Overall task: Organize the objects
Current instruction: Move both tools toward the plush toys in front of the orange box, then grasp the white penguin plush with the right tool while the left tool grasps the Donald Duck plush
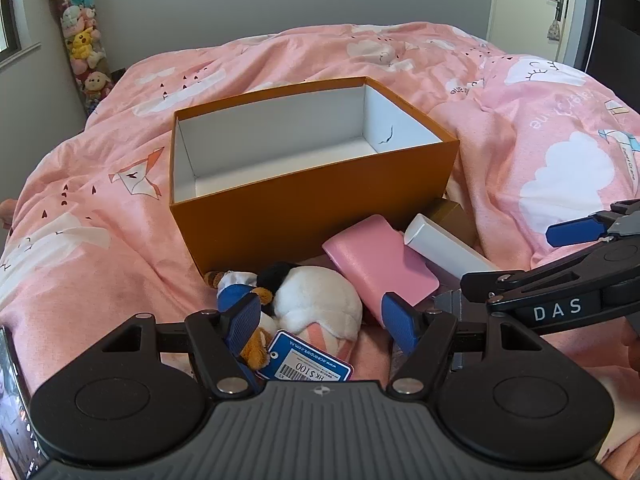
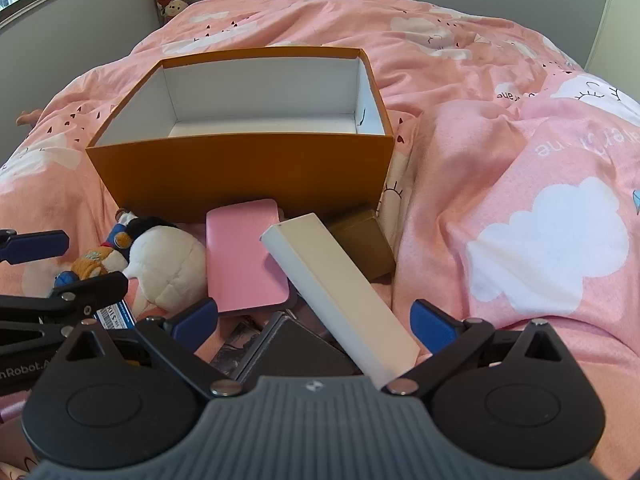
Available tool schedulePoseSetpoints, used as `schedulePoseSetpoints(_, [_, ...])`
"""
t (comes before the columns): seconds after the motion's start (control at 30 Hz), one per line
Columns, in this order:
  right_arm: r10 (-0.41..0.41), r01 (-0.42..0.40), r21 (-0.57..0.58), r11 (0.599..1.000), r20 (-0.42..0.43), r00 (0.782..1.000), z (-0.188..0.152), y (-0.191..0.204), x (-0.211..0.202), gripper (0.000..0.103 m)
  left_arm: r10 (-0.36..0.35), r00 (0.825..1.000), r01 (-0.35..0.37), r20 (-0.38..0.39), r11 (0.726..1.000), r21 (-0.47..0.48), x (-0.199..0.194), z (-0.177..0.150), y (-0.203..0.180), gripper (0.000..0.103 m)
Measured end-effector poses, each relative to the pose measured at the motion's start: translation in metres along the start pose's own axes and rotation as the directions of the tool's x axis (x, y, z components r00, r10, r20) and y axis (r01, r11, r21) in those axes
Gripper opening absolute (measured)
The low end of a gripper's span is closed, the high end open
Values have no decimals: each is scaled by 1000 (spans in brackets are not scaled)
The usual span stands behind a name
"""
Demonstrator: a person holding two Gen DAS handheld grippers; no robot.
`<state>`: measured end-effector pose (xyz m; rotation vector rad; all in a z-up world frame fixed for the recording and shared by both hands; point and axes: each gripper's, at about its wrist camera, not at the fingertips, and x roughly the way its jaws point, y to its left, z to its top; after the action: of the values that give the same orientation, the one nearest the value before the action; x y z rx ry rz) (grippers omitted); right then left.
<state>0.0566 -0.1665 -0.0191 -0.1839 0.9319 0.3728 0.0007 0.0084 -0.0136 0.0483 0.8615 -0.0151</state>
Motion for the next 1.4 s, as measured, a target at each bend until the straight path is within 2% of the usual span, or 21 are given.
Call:
schedulePoseSetpoints(0.37, [5, -5, -7, 1000, -4, 1000, 1, 2, 1, 102, -21, 1000, 21, -9, 1000, -2, 0, 0, 3, 81])
schedulePoseSetpoints(0.5, [10, -10, -24, 1000, -2, 1000, 2, 4, 1, 102, -48, 999, 48, -17, 998, -33, -1, 0, 11, 79])
schedulePoseSetpoints(0.67, [53, -53, -71, 996, 3, 999, 7, 10, 1, 101, -79, 996, 76, -38, 995, -67, -3, 3, 28, 75])
schedulePoseSetpoints(0.77, [88, -88, -100, 991, 2, 996, 14, 13, 1, 91, -98, 993, 94, -66, 994, -56, -1, 6, 37, 73])
schedulePoseSetpoints(0.83, [131, -132, -115, 984, -17, 991, 21, 15, 4, 78, -103, 990, 100, -91, 994, -42, 2, 8, 42, 72])
schedulePoseSetpoints(0.9, [179, -181, -113, 977, -36, 983, 28, 18, 8, 74, -93, 989, 89, -112, 995, -34, 6, 9, 48, 72])
schedulePoseSetpoints(1.0, [251, -258, -107, 960, -67, 966, 36, 27, 15, 67, -73, 986, 68, -150, 997, -43, 15, 10, 60, 72])
schedulePoseSetpoints(1.13, [329, -344, -93, 934, -146, 933, 42, 47, 35, 56, -98, 973, 77, -207, 991, -106, 31, 13, 83, 72])
schedulePoseSetpoints(1.23, [355, -372, -68, 926, -184, 917, 46, 59, 51, 55, -140, 958, 107, -251, 984, -141, 47, 17, 92, 71])
schedulePoseSetpoints(1.27, [356, -374, -67, 925, -193, 914, 47, 63, 55, 55, -154, 952, 119, -263, 983, -142, 52, 17, 92, 66])
schedulePoseSetpoints(1.4, [334, -362, -96, 927, -223, 916, 47, 71, 65, 53, -177, 931, 122, -318, 975, -184, 77, 19, 93, 65])
